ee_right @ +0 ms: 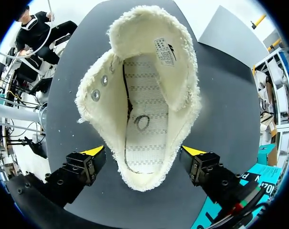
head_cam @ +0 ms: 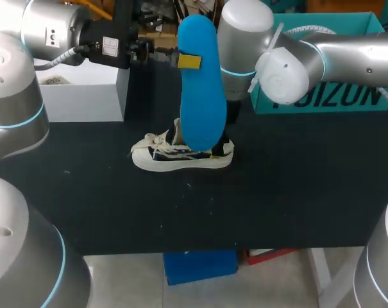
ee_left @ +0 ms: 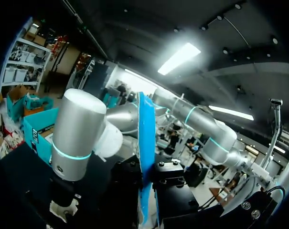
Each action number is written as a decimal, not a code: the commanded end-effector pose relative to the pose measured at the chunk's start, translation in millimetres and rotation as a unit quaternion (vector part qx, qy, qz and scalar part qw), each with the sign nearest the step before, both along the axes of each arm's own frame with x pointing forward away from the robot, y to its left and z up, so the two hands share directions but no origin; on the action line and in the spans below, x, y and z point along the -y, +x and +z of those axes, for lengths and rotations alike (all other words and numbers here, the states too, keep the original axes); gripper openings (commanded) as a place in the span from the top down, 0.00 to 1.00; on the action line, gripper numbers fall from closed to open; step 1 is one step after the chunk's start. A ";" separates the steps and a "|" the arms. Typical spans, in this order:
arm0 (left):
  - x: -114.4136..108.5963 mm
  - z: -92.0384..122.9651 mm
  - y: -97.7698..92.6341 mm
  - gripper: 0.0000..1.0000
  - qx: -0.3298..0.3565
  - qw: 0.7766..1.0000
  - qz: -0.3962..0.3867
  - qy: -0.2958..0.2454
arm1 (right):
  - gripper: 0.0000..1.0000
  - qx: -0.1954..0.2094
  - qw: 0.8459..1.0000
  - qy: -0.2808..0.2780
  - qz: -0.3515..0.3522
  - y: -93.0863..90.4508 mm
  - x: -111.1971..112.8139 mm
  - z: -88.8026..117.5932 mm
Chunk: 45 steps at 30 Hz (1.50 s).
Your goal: Take the shoe out of the shoebox, open the shoe tongue, remove and reinsert the insole, then place the shoe into the shoebox
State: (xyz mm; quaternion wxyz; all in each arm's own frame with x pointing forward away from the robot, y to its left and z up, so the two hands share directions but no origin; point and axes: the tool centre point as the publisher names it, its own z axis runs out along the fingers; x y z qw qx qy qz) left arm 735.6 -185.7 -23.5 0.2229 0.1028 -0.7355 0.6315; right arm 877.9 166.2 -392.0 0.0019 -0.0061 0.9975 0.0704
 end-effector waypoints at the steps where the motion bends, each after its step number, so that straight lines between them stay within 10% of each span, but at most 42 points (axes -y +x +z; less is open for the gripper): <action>1: 0.9 -1.2 -0.4 1.00 0.001 1.000 0.001 0.000 | 0.00 0.000 1.000 0.001 0.000 -0.3 0.3 -0.8; 45: 0.9 -1.2 -0.4 1.00 0.001 1.000 0.001 0.000 | 0.00 0.049 0.958 0.282 -0.020 -2.8 18.3 -19.6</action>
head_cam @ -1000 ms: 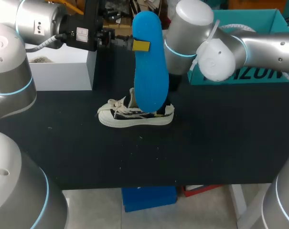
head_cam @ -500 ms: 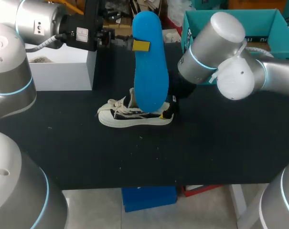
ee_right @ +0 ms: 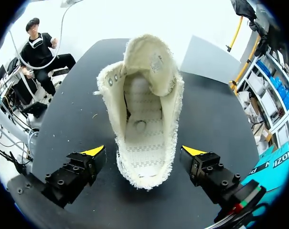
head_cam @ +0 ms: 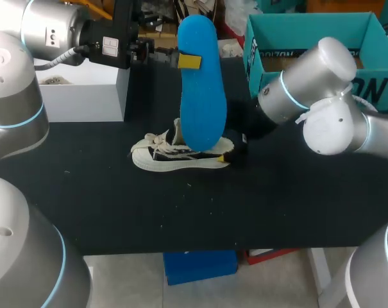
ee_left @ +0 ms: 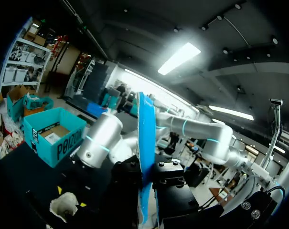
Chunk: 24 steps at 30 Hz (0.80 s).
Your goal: Take the shoe out of the shoebox, open the shoe tongue, remove and reinsert the insole, then place the shoe into the shoebox
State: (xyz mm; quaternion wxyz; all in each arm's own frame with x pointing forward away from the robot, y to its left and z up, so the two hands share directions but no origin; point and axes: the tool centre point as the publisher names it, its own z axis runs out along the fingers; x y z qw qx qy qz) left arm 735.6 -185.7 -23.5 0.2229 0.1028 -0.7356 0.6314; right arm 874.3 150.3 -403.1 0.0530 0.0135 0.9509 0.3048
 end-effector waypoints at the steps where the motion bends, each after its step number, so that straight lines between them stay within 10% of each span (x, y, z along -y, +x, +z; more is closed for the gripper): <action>1: 0.9 -1.2 -0.4 1.00 0.001 1.000 0.001 -0.001 | 0.00 0.002 0.999 0.052 0.003 0.9 2.8 -9.5; 24: 0.9 -1.2 -0.4 1.00 0.001 1.000 0.001 -0.001 | 0.00 -0.006 0.994 0.111 -0.005 3.2 4.3 -33.3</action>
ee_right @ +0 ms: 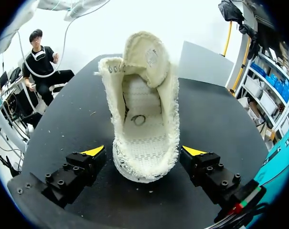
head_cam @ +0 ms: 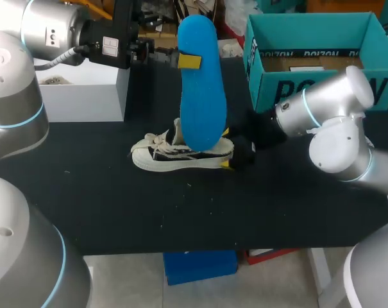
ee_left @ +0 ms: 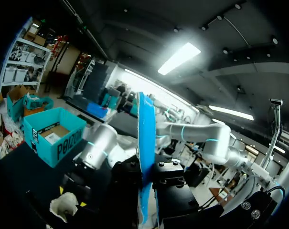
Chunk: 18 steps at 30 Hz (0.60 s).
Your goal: Take the shoe out of the shoebox, open the shoe tongue, remove and reinsert the insole, then place the shoe into the shoebox
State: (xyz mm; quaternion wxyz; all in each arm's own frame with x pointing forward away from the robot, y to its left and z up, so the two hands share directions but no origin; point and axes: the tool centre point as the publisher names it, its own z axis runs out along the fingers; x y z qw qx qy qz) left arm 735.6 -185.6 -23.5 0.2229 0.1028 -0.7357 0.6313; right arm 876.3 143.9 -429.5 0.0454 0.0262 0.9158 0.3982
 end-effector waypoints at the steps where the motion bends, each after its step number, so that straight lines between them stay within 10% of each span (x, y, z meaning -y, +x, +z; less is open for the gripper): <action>1: 0.9 -1.2 -0.5 1.00 0.001 1.000 0.002 -0.001 | 0.00 0.001 1.000 0.011 0.000 1.3 -2.2 -7.2; 18: 0.9 -1.2 -0.5 1.00 0.001 1.000 0.002 -0.001 | 0.00 -0.003 0.998 -0.064 0.011 6.9 10.1 10.7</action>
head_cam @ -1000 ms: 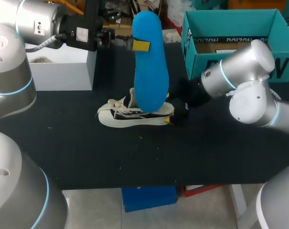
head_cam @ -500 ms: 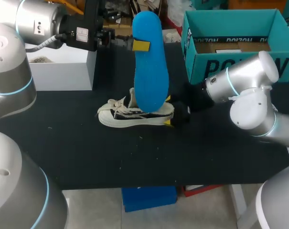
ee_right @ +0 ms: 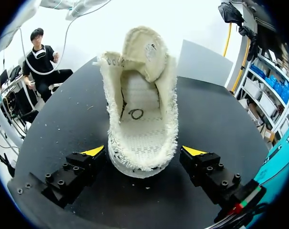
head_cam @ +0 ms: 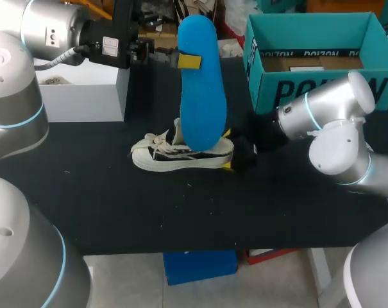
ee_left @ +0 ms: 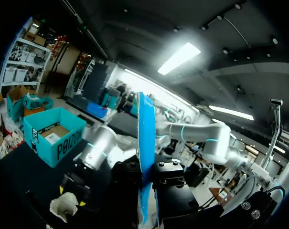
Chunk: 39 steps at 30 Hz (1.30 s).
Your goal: Take the shoe out of the shoebox, open the shoe tongue, remove and reinsert the insole, then place the shoe into the shoebox
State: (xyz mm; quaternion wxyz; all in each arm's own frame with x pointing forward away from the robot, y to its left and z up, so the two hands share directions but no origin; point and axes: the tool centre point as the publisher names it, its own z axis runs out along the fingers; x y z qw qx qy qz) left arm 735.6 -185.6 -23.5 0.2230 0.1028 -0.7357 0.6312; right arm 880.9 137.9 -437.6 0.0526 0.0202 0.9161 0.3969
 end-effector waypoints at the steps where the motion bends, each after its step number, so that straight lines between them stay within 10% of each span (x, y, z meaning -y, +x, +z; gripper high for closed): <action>1: 1.0 -1.3 -0.5 1.00 0.001 1.000 0.002 -0.001 | 0.00 -0.010 0.998 -0.066 0.009 3.8 5.5 21.9; 39: 1.0 -1.3 -0.5 1.00 0.001 1.000 0.002 -0.001 | 0.00 -0.050 0.937 -0.338 0.070 57.9 -52.9 46.6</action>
